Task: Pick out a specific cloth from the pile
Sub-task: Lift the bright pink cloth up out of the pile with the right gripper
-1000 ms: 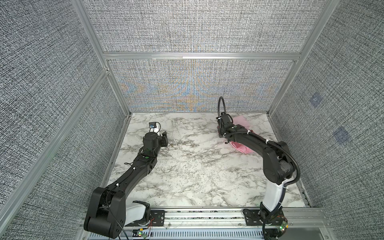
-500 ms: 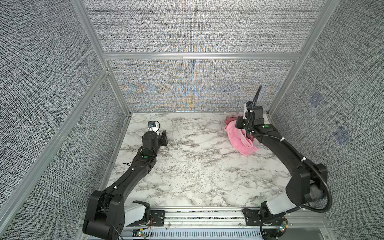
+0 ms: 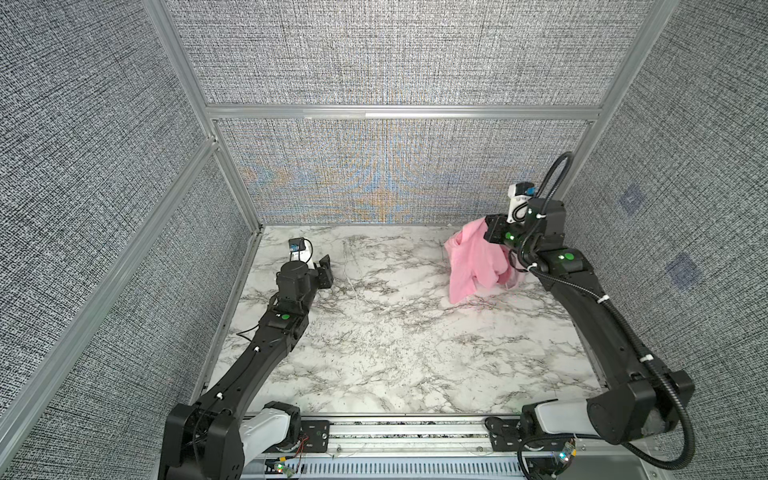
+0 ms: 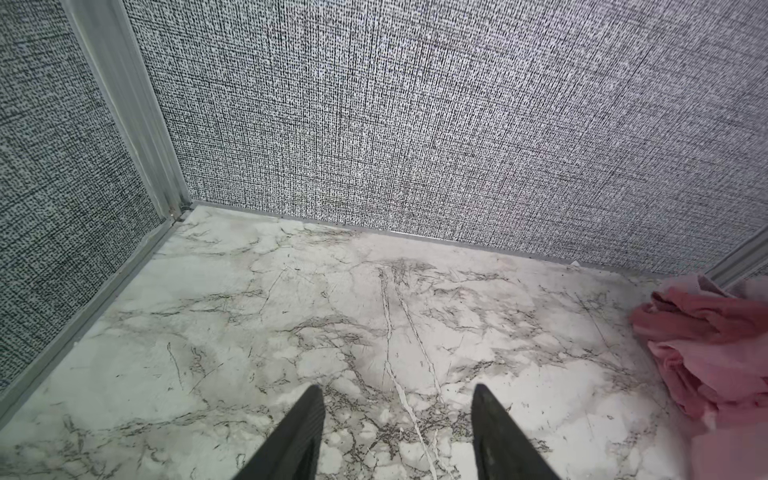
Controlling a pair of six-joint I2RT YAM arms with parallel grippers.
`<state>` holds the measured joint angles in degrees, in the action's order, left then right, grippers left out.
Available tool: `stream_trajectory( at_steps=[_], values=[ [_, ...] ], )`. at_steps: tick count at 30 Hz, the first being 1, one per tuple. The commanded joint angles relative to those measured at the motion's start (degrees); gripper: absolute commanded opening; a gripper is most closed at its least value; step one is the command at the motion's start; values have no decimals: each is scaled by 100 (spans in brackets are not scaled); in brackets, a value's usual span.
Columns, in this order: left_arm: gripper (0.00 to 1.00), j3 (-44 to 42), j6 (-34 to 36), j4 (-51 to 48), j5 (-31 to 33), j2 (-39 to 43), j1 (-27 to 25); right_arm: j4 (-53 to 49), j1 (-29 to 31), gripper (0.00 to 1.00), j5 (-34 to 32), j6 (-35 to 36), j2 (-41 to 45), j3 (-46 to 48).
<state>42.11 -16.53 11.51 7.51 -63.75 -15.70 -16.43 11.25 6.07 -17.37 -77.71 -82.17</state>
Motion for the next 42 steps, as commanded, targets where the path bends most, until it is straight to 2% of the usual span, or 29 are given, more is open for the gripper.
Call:
stream_trajectory(
  at_steps=[1, 10, 23, 32, 42],
  values=[
    [59, 91, -86, -115, -30, 120, -3, 315, 7, 0, 611, -255, 160, -246],
    [58, 631, -248, -957, 223, 303, -3, 316, 76, 0, 1688, -520, 179, -886],
    [59, 934, -317, -1499, 532, 705, -3, 197, 687, 0, 2430, -587, -401, -2363],
    [58, 1187, -366, -1927, 670, 877, -1, 244, 1263, 0, 2818, -757, -1168, -3386],
    [59, 1574, -415, -2930, 1043, 1623, -3, 520, 2058, 0, 3080, -973, -2468, -4313]
  ],
)
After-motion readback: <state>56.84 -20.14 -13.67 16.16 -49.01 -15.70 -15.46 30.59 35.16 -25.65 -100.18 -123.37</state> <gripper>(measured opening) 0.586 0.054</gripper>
